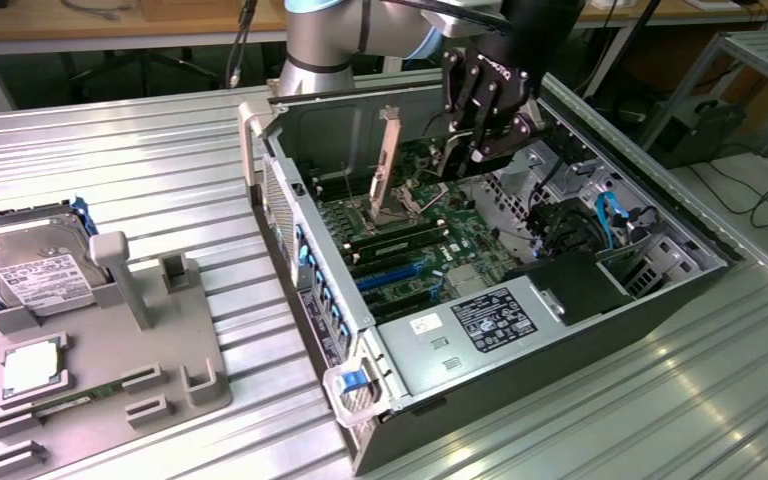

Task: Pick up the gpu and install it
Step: 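Insert the gpu into the slot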

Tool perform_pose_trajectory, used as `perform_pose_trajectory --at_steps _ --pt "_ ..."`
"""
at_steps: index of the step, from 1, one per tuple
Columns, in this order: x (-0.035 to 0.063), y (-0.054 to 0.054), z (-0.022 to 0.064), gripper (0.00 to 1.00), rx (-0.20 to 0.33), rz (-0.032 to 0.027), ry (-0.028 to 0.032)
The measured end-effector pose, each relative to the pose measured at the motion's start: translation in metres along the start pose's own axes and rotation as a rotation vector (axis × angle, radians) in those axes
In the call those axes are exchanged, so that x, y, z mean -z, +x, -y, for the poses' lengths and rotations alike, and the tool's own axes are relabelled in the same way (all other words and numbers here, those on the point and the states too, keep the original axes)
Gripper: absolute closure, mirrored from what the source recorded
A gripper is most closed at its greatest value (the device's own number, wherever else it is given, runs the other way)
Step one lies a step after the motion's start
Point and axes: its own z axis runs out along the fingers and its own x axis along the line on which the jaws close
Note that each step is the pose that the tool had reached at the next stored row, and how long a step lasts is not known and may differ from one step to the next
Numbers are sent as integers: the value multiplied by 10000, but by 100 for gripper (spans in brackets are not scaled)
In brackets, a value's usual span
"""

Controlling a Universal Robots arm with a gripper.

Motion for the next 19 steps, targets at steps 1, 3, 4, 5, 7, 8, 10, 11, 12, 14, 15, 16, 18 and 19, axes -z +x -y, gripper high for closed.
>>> perform_pose_trajectory --at_steps 1,3,4,5,7,8,10,11,12,14,15,16,18,19 --pt "-4 0 0 72 0 0 0" --pt "-14 0 0 72 0 -1 0" --pt "-18 0 1 72 0 -1 -1" --pt "-22 0 1 72 0 0 0" --pt "-30 1 1 72 0 0 0" --pt "-33 1 1 72 0 0 0" --pt "-42 1 1 72 0 -1 0" --pt "-46 1 2 72 0 -1 -1" --pt "-50 1 2 72 0 -1 -1" --pt "-59 1 2 72 0 -1 0" --pt "-63 1 2 72 0 -1 0" --pt "-66 1 2 72 0 0 0" --pt "-73 2 3 72 0 -1 -1" --pt "-79 2 3 72 0 -2 -1"
